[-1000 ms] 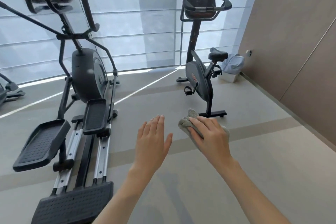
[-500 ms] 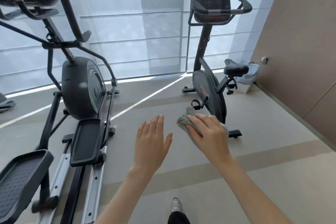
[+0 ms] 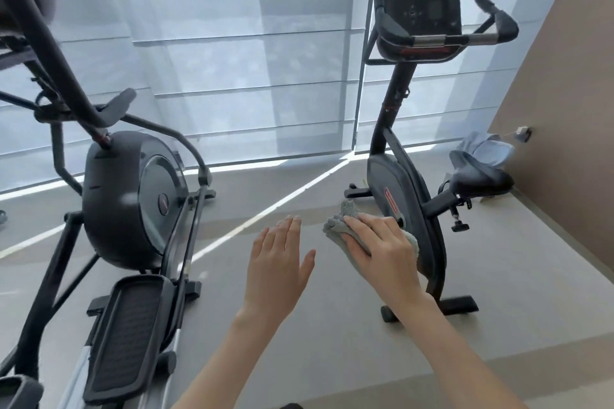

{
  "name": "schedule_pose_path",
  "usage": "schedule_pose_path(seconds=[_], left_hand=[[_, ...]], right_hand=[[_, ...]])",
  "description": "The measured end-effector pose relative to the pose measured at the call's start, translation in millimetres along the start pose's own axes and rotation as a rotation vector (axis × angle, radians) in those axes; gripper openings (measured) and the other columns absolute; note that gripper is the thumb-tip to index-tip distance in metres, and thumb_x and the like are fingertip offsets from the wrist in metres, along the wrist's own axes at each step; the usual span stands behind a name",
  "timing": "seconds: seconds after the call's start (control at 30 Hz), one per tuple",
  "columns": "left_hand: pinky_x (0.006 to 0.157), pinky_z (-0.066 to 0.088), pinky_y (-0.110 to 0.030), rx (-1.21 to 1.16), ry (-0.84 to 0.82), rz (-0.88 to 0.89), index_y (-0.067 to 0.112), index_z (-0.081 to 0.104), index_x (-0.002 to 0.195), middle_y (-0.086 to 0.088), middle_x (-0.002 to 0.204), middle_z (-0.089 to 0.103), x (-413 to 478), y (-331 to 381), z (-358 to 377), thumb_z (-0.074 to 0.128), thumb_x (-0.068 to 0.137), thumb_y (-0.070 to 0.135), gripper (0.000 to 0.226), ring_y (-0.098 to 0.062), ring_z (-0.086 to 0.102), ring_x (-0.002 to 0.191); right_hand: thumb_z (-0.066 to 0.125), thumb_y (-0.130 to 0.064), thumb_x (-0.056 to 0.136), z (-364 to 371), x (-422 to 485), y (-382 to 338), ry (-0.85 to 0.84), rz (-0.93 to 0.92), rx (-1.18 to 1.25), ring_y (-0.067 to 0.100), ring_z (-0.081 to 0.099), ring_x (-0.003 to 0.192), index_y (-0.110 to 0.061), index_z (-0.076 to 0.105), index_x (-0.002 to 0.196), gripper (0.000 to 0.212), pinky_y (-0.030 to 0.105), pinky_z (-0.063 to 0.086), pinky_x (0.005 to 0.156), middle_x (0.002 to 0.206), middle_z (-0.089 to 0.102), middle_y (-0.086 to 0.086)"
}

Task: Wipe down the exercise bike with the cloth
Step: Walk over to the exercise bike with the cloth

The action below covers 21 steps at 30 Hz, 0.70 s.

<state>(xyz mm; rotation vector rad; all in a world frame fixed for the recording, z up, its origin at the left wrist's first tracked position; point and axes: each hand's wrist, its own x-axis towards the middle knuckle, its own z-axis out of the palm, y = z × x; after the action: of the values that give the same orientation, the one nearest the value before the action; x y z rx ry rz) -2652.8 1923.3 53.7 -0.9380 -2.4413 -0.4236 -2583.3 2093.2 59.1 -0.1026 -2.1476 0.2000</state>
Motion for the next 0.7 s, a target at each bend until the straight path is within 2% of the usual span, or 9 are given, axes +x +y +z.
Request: schedule_pose_path(seconds=[0.17,0.3,0.47,0.7], left_hand=[[0.097,0.048,-0.045,-0.008,0.009,0.009,-0.001,0.057,0.124,-0.015,0.12,0.063,86.1,-42.3,66.2,0.071,0.081,0.03,0.055,-0.03,0.062,0.109],[0.096,0.048,-0.046,-0.009,0.032,0.028,-0.001,0.059,0.123,-0.015,0.119,0.064,170.3,-84.6,121.0,0.073,0.078,0.029,0.055,-0.03,0.063,0.107],[0.096,0.048,-0.047,-0.019,0.039,0.048,0.0,0.059,0.123,-0.015,0.119,0.063,284.7,-132.9,173.7,0.073,0.079,0.029,0.054,-0.031,0.063,0.105],[0.095,0.049,-0.046,-0.028,0.061,0.098,-0.002,0.059,0.122,-0.015,0.119,0.064,414.8,-181.5,233.1,0.074,0.079,0.029,0.055,-0.03,0.063,0.107]], right_hand=[[0.079,-0.023,0.075,88.5,54.3,49.4,0.02,-0.005,-0.033,0.025,0.067,0.077,-0.011,0.075,0.094,0.022,0.037,0.056,0.064,0.092,0.072,0.005],[0.077,-0.025,0.077,169.2,108.8,87.8,0.043,0.007,-0.07,0.024,0.066,0.078,-0.014,0.075,0.094,0.02,0.038,0.053,0.073,0.093,0.072,0.003],[0.073,-0.026,0.082,258.5,191.5,131.0,0.047,0.008,-0.079,0.024,0.065,0.076,-0.014,0.075,0.095,0.019,0.035,0.055,0.064,0.094,0.072,0.003],[0.079,-0.023,0.077,357.4,284.2,183.1,0.069,0.016,-0.072,0.026,0.064,0.074,-0.011,0.074,0.096,0.023,0.037,0.055,0.064,0.095,0.071,0.005]])
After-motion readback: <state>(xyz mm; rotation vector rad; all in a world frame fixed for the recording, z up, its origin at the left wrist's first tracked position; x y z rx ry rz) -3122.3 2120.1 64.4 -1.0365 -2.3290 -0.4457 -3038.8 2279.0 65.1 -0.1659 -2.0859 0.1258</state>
